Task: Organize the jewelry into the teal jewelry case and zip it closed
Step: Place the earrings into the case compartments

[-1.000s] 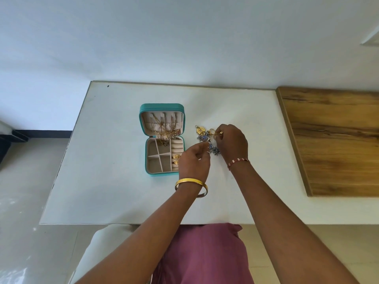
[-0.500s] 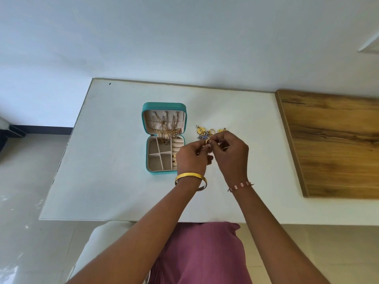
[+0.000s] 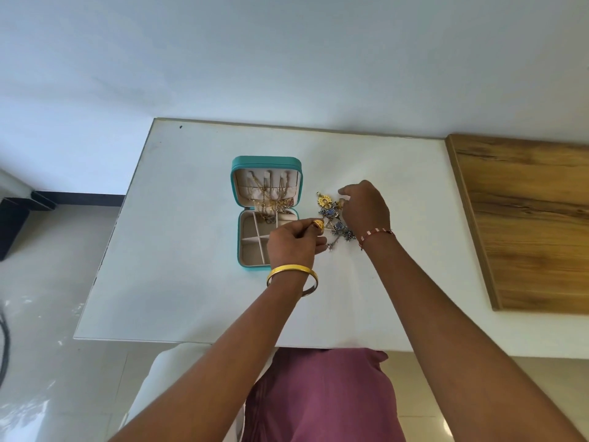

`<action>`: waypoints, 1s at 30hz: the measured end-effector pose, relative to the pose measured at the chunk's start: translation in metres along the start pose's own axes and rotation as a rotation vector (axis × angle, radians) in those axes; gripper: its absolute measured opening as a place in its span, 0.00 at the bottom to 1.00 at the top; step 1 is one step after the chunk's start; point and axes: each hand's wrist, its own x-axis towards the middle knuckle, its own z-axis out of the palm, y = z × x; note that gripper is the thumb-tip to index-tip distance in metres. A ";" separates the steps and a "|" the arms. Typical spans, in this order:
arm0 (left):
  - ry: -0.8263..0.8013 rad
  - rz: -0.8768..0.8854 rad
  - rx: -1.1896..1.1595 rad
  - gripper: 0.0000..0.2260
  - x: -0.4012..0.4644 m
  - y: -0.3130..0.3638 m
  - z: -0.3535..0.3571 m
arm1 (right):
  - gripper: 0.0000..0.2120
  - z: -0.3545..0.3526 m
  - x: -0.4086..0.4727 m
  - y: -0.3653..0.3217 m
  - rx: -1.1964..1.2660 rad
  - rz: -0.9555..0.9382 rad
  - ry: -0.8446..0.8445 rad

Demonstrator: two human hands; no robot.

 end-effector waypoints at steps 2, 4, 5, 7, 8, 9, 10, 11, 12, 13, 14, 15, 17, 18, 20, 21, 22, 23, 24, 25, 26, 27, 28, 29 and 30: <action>-0.009 0.002 -0.016 0.08 0.000 -0.001 -0.003 | 0.14 0.001 0.001 0.000 -0.064 -0.027 0.029; -0.016 -0.002 -0.030 0.08 -0.002 -0.001 -0.006 | 0.11 0.002 -0.001 0.001 -0.107 -0.050 0.068; -0.022 -0.006 -0.036 0.08 -0.003 -0.001 -0.007 | 0.10 0.003 -0.003 0.002 -0.120 -0.055 0.078; -0.036 -0.011 -0.053 0.08 -0.007 -0.001 -0.010 | 0.09 0.004 -0.006 0.005 -0.095 -0.050 0.099; -0.038 -0.010 -0.060 0.08 -0.008 -0.002 -0.013 | 0.08 0.004 -0.009 0.006 -0.046 -0.043 0.120; -0.035 -0.009 -0.066 0.08 -0.009 -0.002 -0.015 | 0.08 0.002 -0.012 0.006 0.031 -0.030 0.149; -0.029 -0.011 -0.074 0.08 -0.010 -0.003 -0.018 | 0.07 -0.001 -0.017 0.006 0.131 -0.011 0.178; -0.022 -0.017 -0.086 0.08 -0.012 -0.004 -0.021 | 0.07 -0.005 -0.022 0.005 0.244 0.009 0.201; -0.015 -0.022 -0.099 0.08 -0.014 -0.006 -0.024 | 0.06 -0.009 -0.029 0.002 0.350 0.028 0.214; -0.013 -0.027 -0.112 0.08 -0.016 -0.007 -0.027 | 0.06 -0.012 -0.037 -0.001 0.434 0.043 0.216; -0.013 -0.032 -0.123 0.07 -0.019 -0.008 -0.030 | 0.05 -0.014 -0.046 -0.005 0.505 0.058 0.211; -0.011 -0.038 -0.135 0.07 -0.023 -0.010 -0.033 | 0.05 -0.016 -0.056 -0.009 0.579 0.076 0.195; 0.002 -0.050 -0.169 0.06 -0.032 -0.011 -0.040 | 0.06 -0.018 -0.076 -0.019 0.737 0.128 0.123; 0.013 -0.056 -0.186 0.05 -0.037 -0.012 -0.044 | 0.07 -0.019 -0.087 -0.024 0.794 0.156 0.071; 0.030 -0.070 -0.217 0.04 -0.045 -0.015 -0.053 | 0.09 -0.017 -0.105 -0.031 0.819 0.185 -0.025; 0.039 -0.081 -0.232 0.04 -0.050 -0.017 -0.058 | 0.10 -0.014 -0.114 -0.035 0.800 0.184 -0.059; 0.050 -0.092 -0.243 0.03 -0.055 -0.020 -0.063 | 0.09 -0.012 -0.122 -0.040 0.765 0.175 -0.075; 0.065 -0.104 -0.251 0.03 -0.060 -0.023 -0.068 | 0.08 -0.008 -0.131 -0.045 0.725 0.165 -0.076; 0.080 -0.116 -0.264 0.03 -0.066 -0.026 -0.072 | 0.07 -0.005 -0.138 -0.050 0.692 0.157 -0.068; 0.090 -0.127 -0.287 0.04 -0.070 -0.029 -0.075 | 0.06 -0.002 -0.145 -0.054 0.673 0.154 -0.055; 0.098 -0.137 -0.314 0.04 -0.075 -0.031 -0.079 | 0.06 0.002 -0.152 -0.058 0.658 0.151 -0.044; 0.106 -0.146 -0.339 0.04 -0.079 -0.033 -0.081 | 0.05 0.004 -0.158 -0.062 0.644 0.145 -0.034; 0.116 -0.154 -0.360 0.04 -0.082 -0.034 -0.084 | 0.05 0.008 -0.163 -0.065 0.629 0.140 -0.027; 0.124 -0.158 -0.375 0.05 -0.084 -0.036 -0.086 | 0.04 0.010 -0.167 -0.068 0.614 0.139 -0.021; 0.129 -0.161 -0.380 0.05 -0.085 -0.037 -0.088 | 0.04 0.013 -0.171 -0.069 0.599 0.140 -0.014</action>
